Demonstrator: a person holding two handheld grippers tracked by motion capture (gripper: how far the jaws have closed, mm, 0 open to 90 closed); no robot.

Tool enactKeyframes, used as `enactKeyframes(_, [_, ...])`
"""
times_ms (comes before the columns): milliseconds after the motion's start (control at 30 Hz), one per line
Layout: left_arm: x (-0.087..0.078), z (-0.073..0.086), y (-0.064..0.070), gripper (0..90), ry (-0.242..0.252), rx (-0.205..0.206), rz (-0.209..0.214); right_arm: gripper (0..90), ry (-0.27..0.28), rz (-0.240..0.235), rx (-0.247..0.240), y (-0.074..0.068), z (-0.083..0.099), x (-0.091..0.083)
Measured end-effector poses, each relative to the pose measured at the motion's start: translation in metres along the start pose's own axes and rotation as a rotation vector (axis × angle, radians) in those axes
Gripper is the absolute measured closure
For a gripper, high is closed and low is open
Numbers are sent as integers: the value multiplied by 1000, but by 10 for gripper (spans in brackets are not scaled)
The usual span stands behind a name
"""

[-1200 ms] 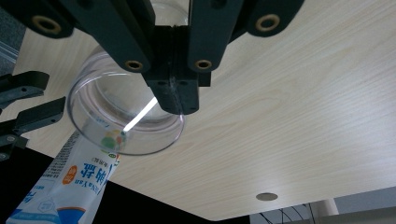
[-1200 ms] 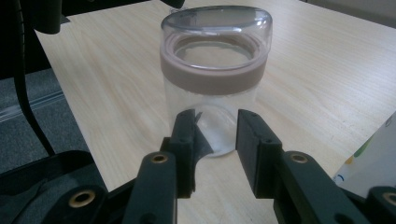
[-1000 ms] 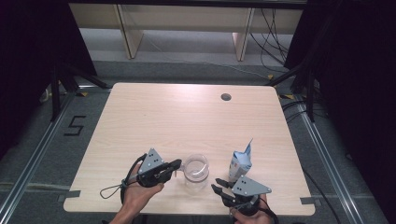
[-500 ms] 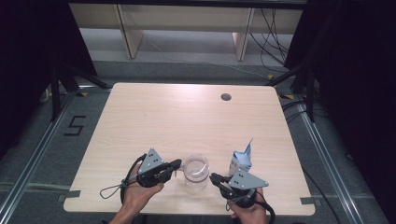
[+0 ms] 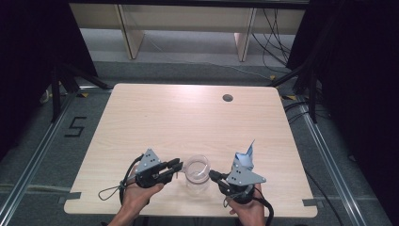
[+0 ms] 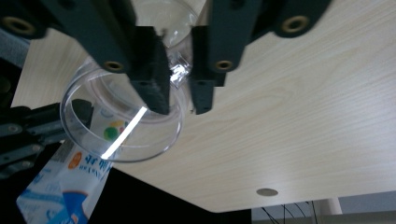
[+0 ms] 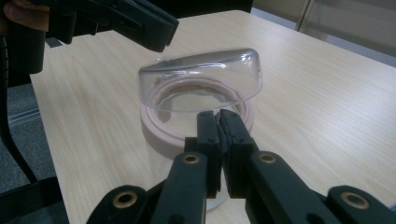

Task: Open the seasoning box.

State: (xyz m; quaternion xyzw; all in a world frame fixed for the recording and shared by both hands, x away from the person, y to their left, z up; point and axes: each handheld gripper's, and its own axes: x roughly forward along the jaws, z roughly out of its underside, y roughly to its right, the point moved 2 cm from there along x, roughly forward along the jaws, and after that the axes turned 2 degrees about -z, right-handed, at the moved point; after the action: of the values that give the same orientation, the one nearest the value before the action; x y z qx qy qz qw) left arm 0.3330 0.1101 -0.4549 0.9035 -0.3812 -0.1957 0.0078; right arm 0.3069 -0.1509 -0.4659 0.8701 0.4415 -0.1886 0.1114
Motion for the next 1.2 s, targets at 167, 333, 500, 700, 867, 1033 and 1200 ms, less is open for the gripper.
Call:
enactKeyframes(167, [-10,4,-3,499,-4,-1,-14,876,12,-1,-11,-2,-7,3])
enactKeyframes(333, [-18,14,1,411,-25,23,-9,876,44,11,-21,-2,-14,5])
enactKeyframes(500, [-22,31,2,328,-74,57,-8,875,37,-16,1,-6,-20,8])
enactKeyframes(700, [-23,47,2,299,-112,54,-35,874,60,-9,-29,-9,-27,10])
enactKeyframes(867, [-26,54,-1,267,-116,62,-43,874,75,-16,-34,-12,-33,11])
enactKeyframes(1033, [-32,61,-3,256,-130,47,-56,872,87,1,-51,-15,-38,14])
enactKeyframes(1200, [-33,64,-5,256,-132,47,-41,870,85,-15,-65,-19,-45,18])
